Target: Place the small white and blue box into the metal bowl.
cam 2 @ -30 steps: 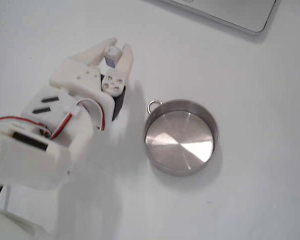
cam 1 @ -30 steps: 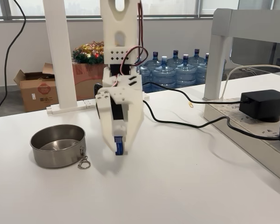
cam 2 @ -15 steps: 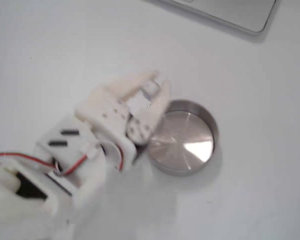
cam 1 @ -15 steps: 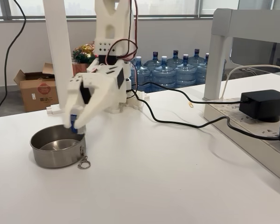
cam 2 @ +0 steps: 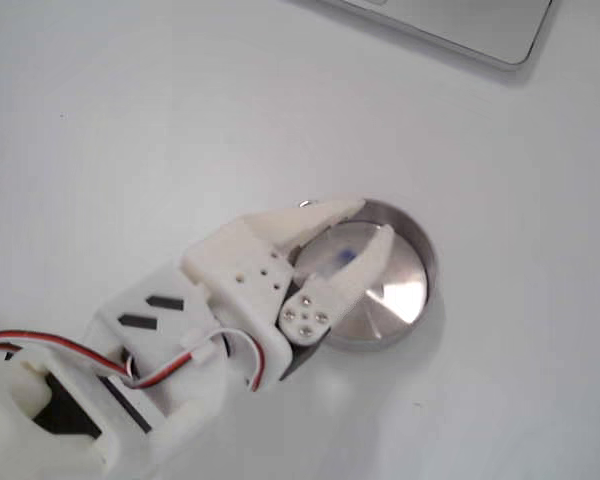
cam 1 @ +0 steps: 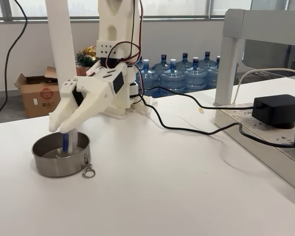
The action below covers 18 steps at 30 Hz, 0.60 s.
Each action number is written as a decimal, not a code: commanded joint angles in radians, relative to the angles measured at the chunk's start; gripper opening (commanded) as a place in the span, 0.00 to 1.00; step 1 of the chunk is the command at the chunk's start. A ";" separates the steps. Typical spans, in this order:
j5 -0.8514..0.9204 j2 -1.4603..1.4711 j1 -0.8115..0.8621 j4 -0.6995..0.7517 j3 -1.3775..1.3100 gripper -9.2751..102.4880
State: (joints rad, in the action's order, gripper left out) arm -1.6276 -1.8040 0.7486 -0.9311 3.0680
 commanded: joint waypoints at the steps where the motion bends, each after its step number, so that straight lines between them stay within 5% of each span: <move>1: -0.006 -0.026 -0.003 -0.009 0.002 0.18; 8: 0.061 -0.063 -0.040 -0.009 0.002 0.17; 13: 0.322 -0.130 -0.143 -0.008 0.003 0.05; 18: 0.623 -0.210 -0.279 -0.006 0.008 0.05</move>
State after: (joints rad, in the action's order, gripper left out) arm -1.1658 -1.9604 0.5446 -0.9311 3.0695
